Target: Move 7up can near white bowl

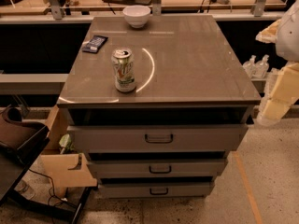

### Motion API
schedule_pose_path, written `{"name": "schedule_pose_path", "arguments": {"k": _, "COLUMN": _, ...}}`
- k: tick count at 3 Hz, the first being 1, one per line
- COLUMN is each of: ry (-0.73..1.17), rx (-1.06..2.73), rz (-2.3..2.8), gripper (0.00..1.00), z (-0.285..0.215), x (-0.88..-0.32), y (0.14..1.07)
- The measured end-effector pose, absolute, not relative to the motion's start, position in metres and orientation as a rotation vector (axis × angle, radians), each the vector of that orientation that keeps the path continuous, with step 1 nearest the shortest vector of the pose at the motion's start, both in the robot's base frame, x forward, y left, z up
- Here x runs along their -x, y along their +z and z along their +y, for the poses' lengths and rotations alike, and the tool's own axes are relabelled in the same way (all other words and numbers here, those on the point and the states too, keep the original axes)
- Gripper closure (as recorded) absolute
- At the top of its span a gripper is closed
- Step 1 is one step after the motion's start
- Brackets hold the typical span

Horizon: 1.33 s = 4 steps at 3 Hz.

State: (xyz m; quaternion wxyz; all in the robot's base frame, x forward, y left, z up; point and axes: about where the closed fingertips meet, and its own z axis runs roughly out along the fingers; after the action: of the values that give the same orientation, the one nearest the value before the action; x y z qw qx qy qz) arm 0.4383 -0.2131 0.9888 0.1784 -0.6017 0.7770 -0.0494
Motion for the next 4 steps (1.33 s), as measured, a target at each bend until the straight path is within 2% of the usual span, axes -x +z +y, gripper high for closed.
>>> {"name": "schedule_pose_path", "arguments": {"k": 2, "ry": -0.125, "rx": 1.653, "rz": 2.168, "gripper": 0.0, "z": -0.211, "x": -0.446, "y": 0.989}}
{"name": "schedule_pose_path", "arguments": {"k": 4, "ry": 0.099, "rx": 1.363, "rz": 1.924, "gripper": 0.0, "z": -0.201, "x": -0.508, "y": 0.964}}
